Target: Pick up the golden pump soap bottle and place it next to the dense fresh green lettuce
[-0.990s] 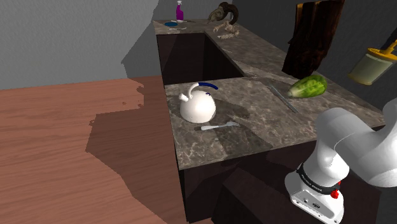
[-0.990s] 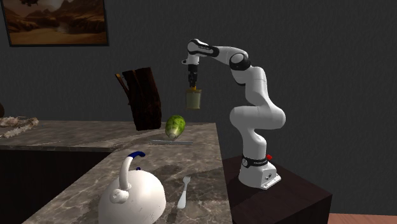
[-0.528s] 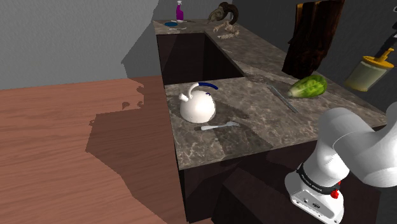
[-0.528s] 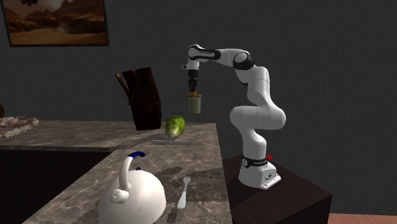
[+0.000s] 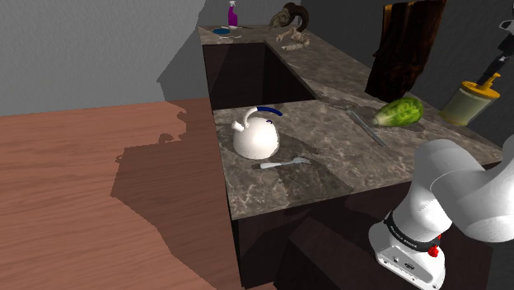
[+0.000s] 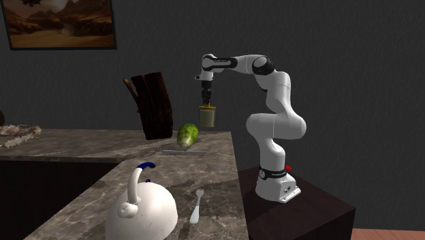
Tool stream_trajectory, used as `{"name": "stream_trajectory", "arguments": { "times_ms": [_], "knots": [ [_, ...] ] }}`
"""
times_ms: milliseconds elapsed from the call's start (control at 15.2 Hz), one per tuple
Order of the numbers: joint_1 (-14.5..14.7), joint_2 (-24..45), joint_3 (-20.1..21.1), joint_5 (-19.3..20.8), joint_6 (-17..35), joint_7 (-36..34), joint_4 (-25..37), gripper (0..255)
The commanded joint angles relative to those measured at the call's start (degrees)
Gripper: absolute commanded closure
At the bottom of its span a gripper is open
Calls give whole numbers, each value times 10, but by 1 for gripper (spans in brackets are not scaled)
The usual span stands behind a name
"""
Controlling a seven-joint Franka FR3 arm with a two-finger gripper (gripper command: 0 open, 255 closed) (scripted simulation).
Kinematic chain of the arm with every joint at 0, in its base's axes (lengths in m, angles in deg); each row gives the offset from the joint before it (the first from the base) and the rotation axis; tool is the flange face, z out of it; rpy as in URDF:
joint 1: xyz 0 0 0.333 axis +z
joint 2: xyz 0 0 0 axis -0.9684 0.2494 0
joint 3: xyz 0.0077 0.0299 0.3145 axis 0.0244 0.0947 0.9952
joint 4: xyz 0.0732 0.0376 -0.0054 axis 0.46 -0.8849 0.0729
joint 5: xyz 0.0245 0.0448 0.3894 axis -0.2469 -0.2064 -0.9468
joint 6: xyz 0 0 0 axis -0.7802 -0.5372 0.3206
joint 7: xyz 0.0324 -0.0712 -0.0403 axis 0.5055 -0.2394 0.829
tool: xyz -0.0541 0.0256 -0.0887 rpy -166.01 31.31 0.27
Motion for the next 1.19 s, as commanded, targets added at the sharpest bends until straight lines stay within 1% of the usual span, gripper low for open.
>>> {"name": "stream_trajectory", "arguments": {
  "times_ms": [0, 726, 1122],
  "knots": [
    [-7, -3, 0, 3, 15, -3, -18, 255],
    [-33, -22, -9, 23, 90, -19, -100, 255],
    [-33, -22, -9, 23, 90, -19, -100, 255]
  ]
}}
